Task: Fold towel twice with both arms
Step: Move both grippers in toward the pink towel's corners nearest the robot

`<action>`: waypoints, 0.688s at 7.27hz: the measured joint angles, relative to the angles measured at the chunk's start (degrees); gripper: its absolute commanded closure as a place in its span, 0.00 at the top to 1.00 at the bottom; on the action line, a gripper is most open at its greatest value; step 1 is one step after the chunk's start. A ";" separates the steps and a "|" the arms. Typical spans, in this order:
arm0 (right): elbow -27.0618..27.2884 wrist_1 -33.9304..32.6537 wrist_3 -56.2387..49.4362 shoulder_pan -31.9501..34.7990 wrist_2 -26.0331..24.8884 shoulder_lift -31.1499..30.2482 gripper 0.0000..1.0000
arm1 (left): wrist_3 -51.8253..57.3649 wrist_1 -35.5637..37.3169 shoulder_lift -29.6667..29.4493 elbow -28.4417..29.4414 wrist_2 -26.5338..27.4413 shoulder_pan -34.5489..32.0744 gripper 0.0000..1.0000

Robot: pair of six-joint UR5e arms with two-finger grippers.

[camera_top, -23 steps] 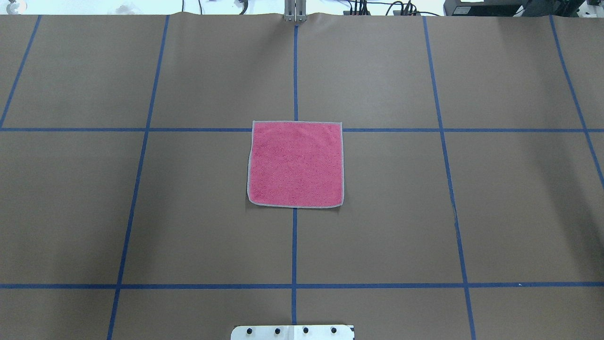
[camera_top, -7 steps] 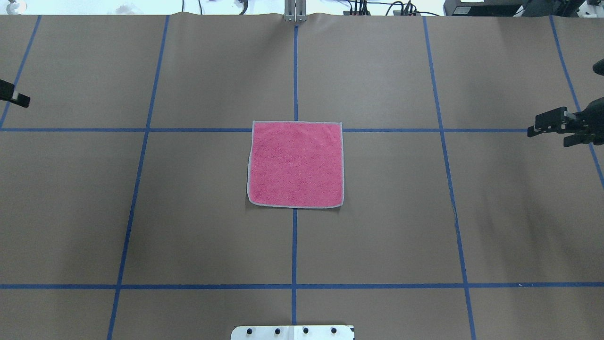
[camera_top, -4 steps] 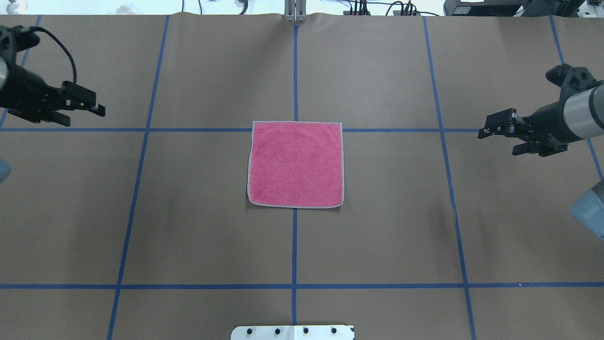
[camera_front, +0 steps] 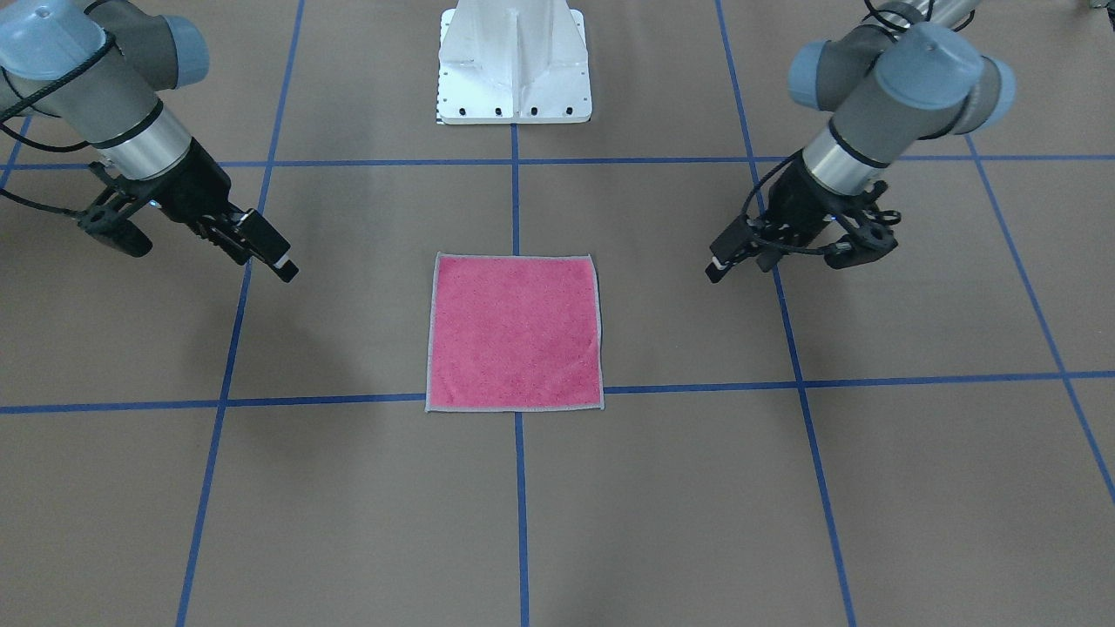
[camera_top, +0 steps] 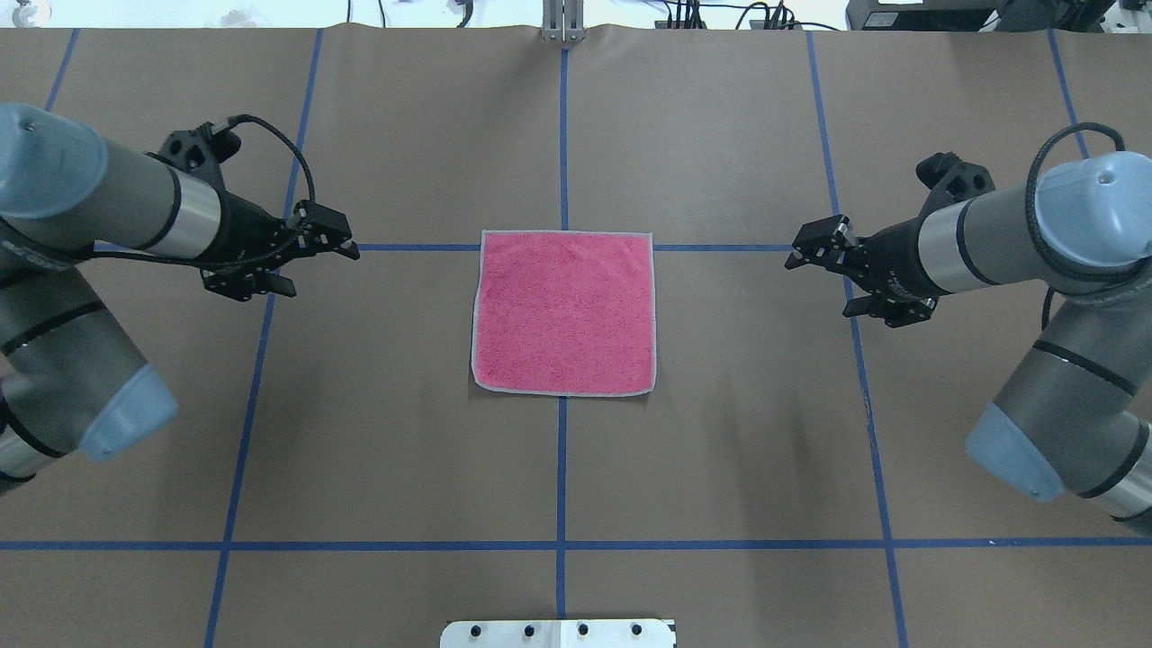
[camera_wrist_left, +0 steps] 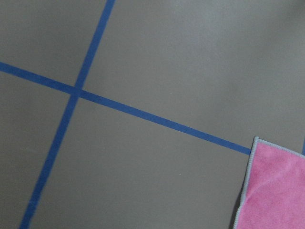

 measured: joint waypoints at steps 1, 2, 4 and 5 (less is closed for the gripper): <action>-0.02 -1.34 4.69 -2.86 -3.33 2.39 0.89 | -4.82 -0.07 -1.66 0.00 3.38 3.51 1.00; -0.07 -4.14 8.50 -5.44 -6.23 5.05 0.88 | -8.77 -0.14 -2.96 0.09 6.36 6.47 1.00; -0.52 -8.17 13.44 -10.27 -11.39 8.97 0.88 | -14.56 -0.59 -5.32 0.96 12.55 11.64 0.90; -0.70 -8.70 14.05 -12.49 -13.71 9.49 0.88 | -16.47 -0.85 -6.66 2.01 15.34 13.83 0.77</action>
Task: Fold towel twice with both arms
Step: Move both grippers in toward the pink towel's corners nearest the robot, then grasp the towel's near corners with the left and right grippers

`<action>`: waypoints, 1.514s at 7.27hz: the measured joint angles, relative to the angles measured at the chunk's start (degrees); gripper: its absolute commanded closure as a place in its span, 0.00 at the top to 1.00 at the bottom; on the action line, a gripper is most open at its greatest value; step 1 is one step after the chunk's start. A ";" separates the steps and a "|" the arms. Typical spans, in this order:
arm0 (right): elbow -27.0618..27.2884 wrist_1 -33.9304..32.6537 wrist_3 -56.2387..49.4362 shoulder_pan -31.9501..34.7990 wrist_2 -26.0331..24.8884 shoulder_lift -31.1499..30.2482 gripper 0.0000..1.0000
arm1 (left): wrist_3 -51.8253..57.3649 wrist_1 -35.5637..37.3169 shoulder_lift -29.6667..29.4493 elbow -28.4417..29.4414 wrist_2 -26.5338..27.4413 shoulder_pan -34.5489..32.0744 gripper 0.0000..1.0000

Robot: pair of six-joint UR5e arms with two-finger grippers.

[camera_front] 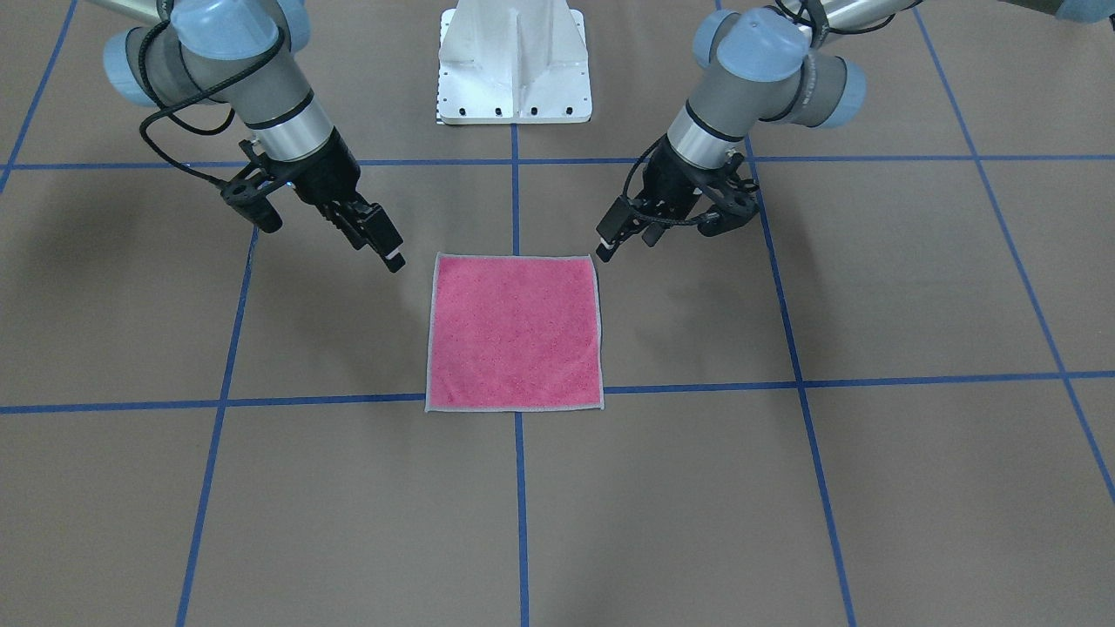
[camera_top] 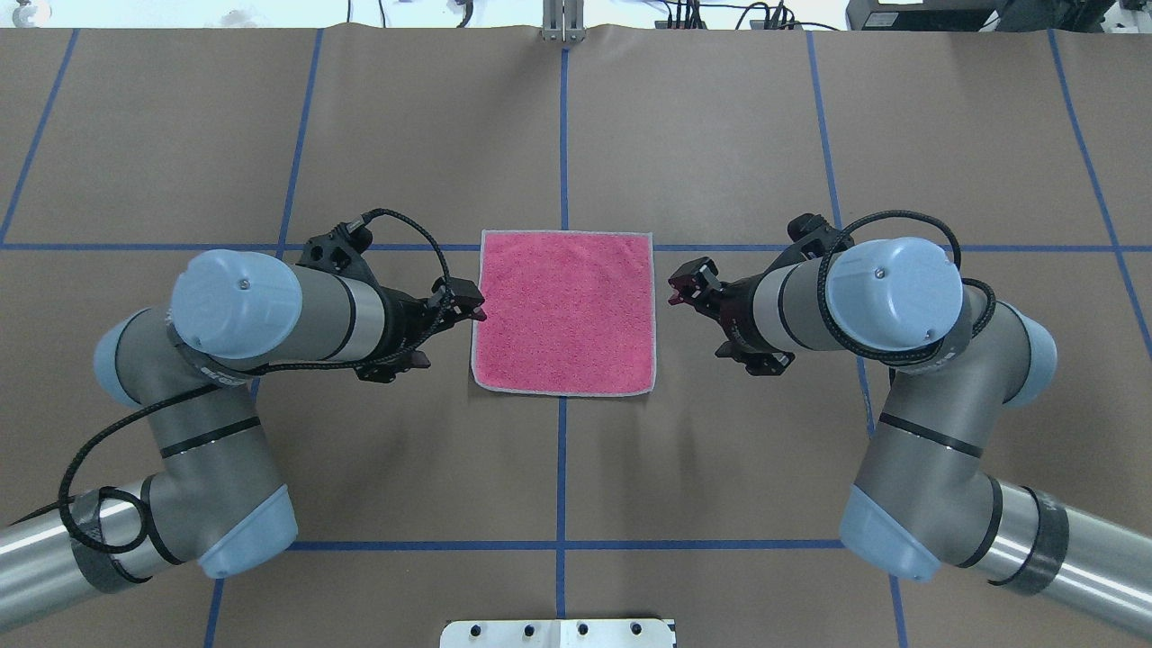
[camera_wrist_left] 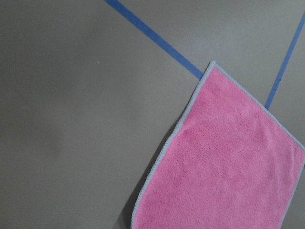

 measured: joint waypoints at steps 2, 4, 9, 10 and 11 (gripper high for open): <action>-0.14 -0.24 0.24 -2.61 -2.49 0.30 0.89 | -1.49 -0.20 -2.20 2.51 2.34 2.34 0.57; -0.13 -0.27 0.10 -3.10 -2.95 0.27 0.90 | -1.09 -0.04 -2.59 3.55 2.33 2.91 0.57; -0.03 -0.27 -0.11 -3.15 -2.94 0.08 0.91 | 0.39 0.50 -2.40 5.95 1.94 3.09 0.53; -0.03 -0.27 -0.13 -3.15 -2.94 0.08 0.91 | 1.20 0.52 -2.44 6.37 1.94 3.12 0.48; -0.03 -0.27 -0.14 -3.15 -2.94 0.08 0.91 | 1.56 0.51 -2.46 6.58 1.94 3.22 0.40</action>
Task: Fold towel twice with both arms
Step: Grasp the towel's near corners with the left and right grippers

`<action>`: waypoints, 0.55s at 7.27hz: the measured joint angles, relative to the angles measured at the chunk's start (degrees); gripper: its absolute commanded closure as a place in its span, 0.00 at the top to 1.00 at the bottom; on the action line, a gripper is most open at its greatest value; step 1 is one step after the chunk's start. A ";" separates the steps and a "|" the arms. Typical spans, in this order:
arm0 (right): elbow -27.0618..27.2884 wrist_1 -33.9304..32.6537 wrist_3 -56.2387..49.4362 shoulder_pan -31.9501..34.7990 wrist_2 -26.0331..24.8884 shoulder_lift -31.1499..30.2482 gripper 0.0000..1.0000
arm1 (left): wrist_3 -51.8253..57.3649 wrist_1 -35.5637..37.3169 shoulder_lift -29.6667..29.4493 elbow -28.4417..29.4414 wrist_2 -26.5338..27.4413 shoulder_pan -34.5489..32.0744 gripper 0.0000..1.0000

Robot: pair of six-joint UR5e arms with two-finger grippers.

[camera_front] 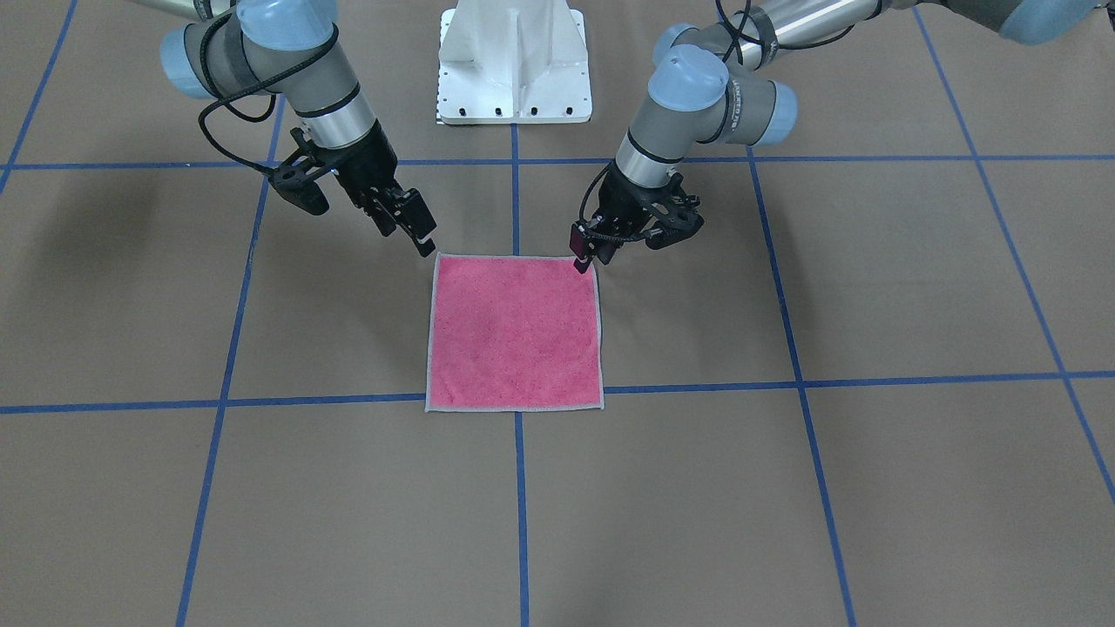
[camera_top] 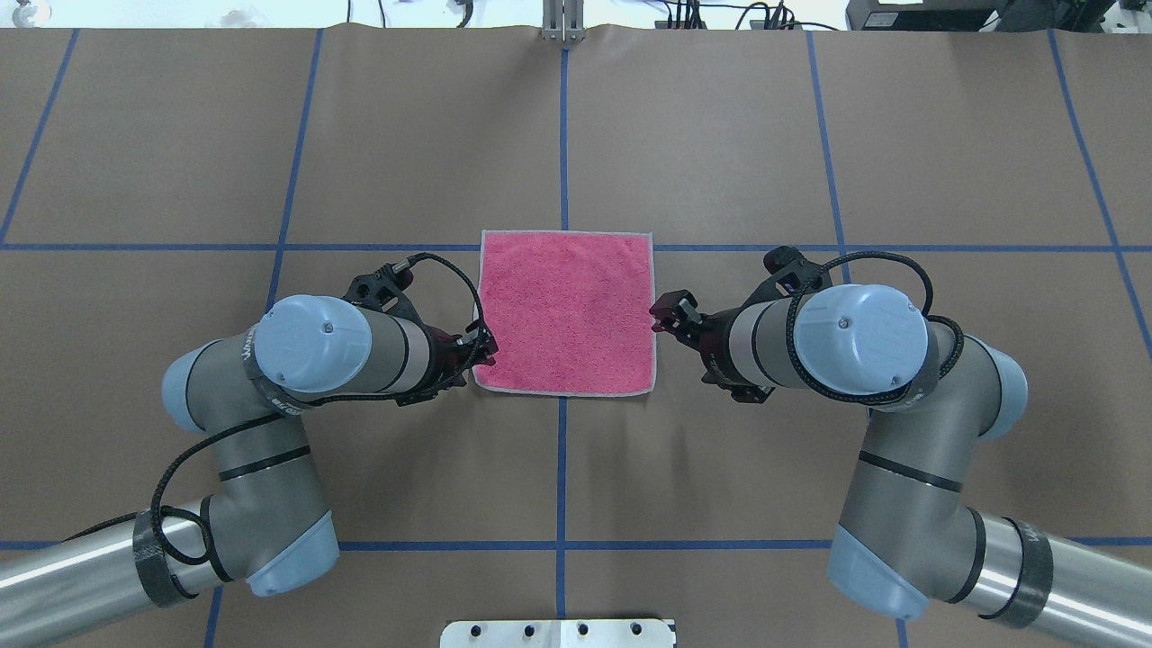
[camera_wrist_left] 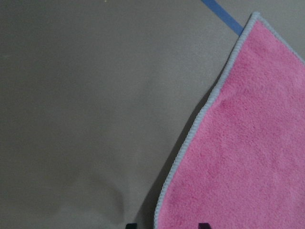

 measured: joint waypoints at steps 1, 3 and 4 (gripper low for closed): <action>0.00 0.00 0.00 0.00 0.00 0.00 0.92 | 0.12 0.01 0.01 0.06 0.00 0.13 0.30; 0.00 0.00 -0.06 0.00 0.00 -0.05 0.92 | 0.17 0.03 0.09 0.05 0.00 0.42 0.00; 0.00 -0.02 -0.08 0.00 0.00 -0.20 0.92 | 0.17 0.04 0.16 0.03 0.02 0.67 0.00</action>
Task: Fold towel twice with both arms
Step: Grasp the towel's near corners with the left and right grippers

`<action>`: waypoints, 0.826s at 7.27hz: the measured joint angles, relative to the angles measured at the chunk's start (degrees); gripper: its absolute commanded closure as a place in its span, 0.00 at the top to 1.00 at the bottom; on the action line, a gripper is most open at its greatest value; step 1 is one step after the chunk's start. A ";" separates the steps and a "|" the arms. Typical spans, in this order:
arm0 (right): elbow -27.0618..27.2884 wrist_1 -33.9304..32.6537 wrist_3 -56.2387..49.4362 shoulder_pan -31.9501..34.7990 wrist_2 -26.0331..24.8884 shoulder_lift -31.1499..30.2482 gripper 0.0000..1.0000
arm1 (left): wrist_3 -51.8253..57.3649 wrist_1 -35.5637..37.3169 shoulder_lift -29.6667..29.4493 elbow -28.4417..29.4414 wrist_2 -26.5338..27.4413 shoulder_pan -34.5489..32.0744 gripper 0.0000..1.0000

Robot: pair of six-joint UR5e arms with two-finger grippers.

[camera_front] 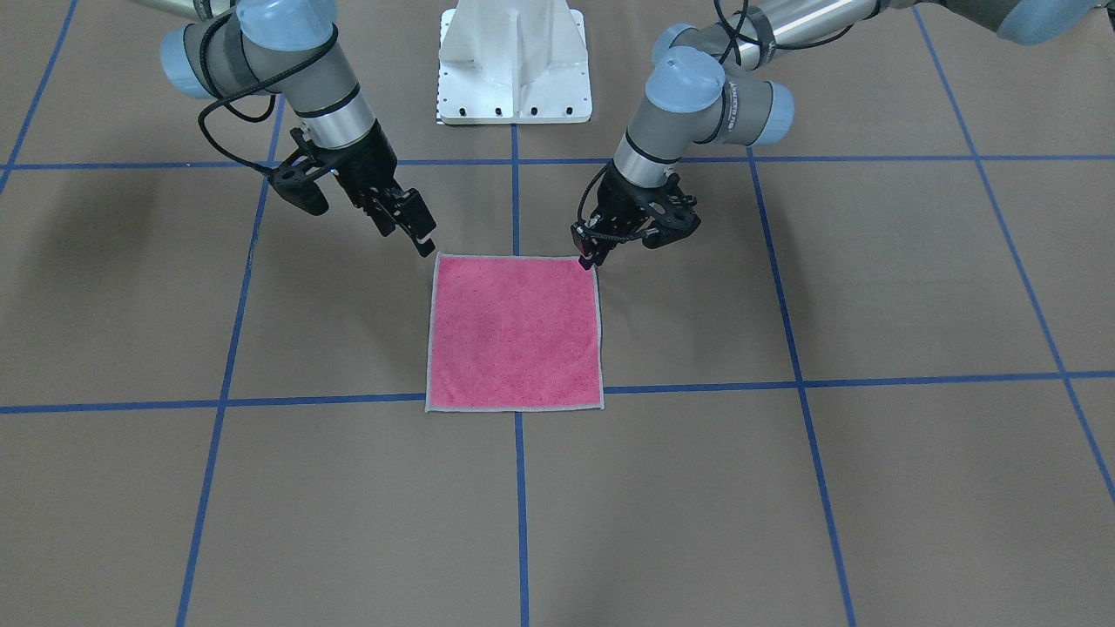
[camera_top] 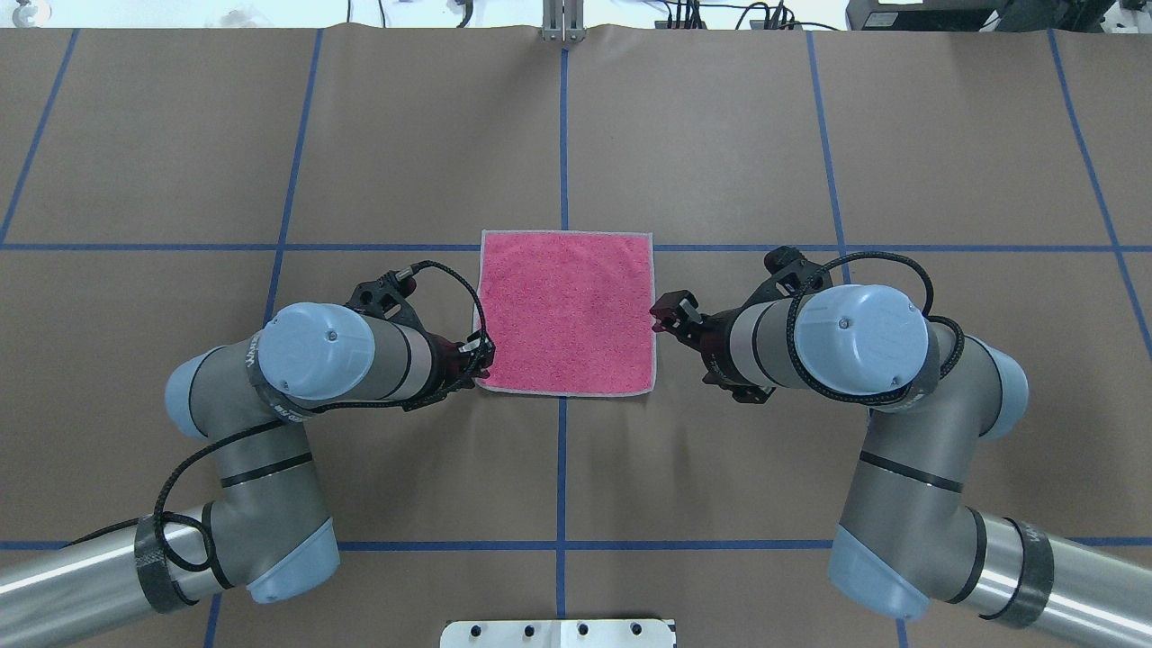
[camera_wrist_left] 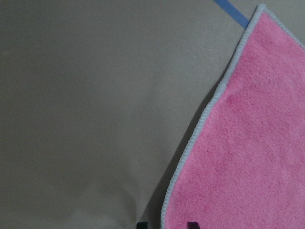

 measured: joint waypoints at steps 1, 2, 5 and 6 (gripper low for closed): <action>0.03 -0.06 -0.01 -0.12 0.00 -0.25 0.94 | 0.12 0.01 0.05 -0.04 0.04 0.14 0.00; 0.06 -0.71 -0.01 -0.56 -0.11 -0.43 0.94 | 0.71 0.01 0.07 -0.07 0.05 0.17 0.00; -0.20 -6.85 0.00 -6.10 -4.60 0.48 0.87 | 1.95 -0.03 0.04 -0.12 0.07 0.14 0.00; -0.78 -7.39 0.12 -7.73 -6.02 0.83 0.81 | 2.00 -0.05 0.02 -0.16 0.07 0.14 0.00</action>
